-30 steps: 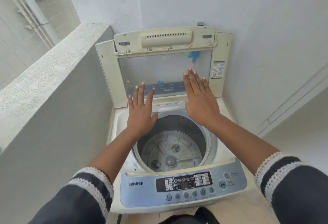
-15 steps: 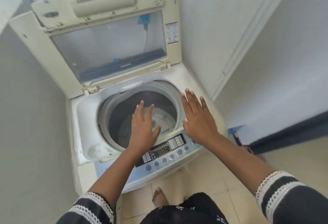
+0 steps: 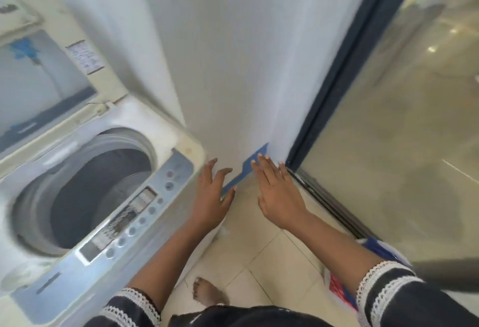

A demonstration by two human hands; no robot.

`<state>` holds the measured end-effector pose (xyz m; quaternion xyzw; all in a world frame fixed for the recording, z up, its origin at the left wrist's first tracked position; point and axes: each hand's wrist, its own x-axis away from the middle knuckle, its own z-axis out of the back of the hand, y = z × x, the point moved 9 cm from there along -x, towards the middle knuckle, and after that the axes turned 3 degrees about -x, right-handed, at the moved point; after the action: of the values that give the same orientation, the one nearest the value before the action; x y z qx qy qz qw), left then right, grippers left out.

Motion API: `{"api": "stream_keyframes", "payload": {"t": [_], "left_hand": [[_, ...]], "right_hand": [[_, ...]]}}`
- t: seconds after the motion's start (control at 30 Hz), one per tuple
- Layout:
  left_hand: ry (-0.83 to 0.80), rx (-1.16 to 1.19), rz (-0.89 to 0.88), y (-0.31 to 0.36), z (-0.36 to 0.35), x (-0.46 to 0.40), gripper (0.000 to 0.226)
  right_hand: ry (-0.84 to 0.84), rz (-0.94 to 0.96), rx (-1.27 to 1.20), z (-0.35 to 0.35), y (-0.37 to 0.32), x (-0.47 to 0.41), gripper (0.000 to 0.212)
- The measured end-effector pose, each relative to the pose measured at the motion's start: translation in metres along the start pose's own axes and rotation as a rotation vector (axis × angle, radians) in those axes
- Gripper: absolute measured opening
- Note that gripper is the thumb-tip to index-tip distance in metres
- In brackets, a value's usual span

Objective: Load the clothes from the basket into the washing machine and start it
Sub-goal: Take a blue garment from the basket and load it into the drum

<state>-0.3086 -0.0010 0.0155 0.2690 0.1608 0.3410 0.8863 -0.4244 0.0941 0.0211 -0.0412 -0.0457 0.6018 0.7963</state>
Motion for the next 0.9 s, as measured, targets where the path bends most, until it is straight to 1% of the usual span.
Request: {"api": "stream_keyframes", "payload": {"t": [0.17, 0.3, 0.4, 0.5, 0.7, 0.8, 0.9], "left_hand": [[-0.155, 0.025, -0.129, 0.113, -0.09, 0.016, 0.044], [-0.285, 0.024, -0.197, 0.196, -0.174, 0.049, 0.041], [-0.398, 0.034, -0.265, 0.251, -0.229, 0.077, 0.039], [-0.481, 0.042, -0.324, 0.29, -0.265, 0.091, 0.039], [-0.63, -0.008, -0.442, 0.332, -0.327, 0.106, 0.041], [-0.747, -0.112, -0.522, 0.341, -0.368, 0.11, 0.045], [-0.875, -0.266, -0.591, 0.341, -0.414, 0.114, 0.05]], "right_hand": [[-0.001, -0.202, 0.028, 0.006, 0.108, 0.108, 0.086], [-0.02, -0.349, 0.041, -0.009, 0.187, 0.196, 0.086], [-0.101, -0.472, 0.023, -0.029, 0.238, 0.267, 0.084], [-0.173, -0.569, -0.021, -0.046, 0.277, 0.33, 0.076], [-0.216, -0.804, -0.161, -0.068, 0.344, 0.418, 0.073], [-0.251, -0.933, -0.191, -0.089, 0.369, 0.447, 0.072], [-0.325, -0.98, -0.242, -0.124, 0.377, 0.462, 0.067]]}}
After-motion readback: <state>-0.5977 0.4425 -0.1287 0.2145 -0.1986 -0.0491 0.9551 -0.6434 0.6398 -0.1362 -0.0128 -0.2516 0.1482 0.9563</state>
